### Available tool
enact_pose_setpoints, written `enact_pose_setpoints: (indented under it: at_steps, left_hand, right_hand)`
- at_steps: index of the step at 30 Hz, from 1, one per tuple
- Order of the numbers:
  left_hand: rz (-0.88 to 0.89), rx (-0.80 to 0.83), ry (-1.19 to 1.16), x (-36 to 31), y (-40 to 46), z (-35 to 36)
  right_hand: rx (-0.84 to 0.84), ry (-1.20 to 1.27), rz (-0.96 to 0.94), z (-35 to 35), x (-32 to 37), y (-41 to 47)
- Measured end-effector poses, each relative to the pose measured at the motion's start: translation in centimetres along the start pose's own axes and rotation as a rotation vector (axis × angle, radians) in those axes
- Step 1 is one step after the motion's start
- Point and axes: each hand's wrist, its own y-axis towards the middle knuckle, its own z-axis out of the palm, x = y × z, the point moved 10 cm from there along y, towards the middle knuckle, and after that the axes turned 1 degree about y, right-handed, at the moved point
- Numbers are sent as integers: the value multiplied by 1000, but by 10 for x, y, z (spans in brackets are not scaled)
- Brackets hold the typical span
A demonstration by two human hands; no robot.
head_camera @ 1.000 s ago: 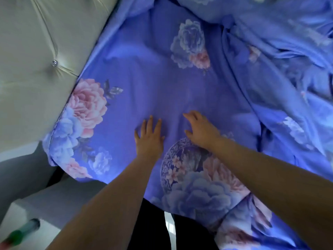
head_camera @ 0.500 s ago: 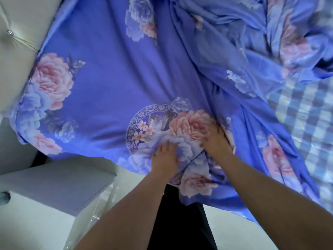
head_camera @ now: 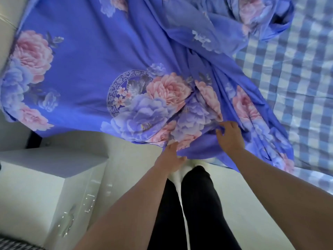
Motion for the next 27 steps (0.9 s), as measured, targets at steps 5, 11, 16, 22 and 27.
enact_pose_setpoints:
  at_steps: [5, 11, 16, 22, 27]
  left_hand:
    - [42, -194, 209, -35, -7, 12]
    - [235, -324, 312, -103, 9, 44]
    - [10, -251, 546, -130, 48, 84]
    - [-212, -623, 440, -175, 41, 90]
    - [-331, -724, -199, -214, 7, 140]
  right_hand:
    - [-63, 175, 227, -42, -82, -1]
    - [-102, 212, 268, -83, -155, 45]
    - [440, 675, 604, -43, -198, 65]
    - [379, 622, 155, -100, -217, 82]
    - [223, 1153, 473, -142, -301, 97]
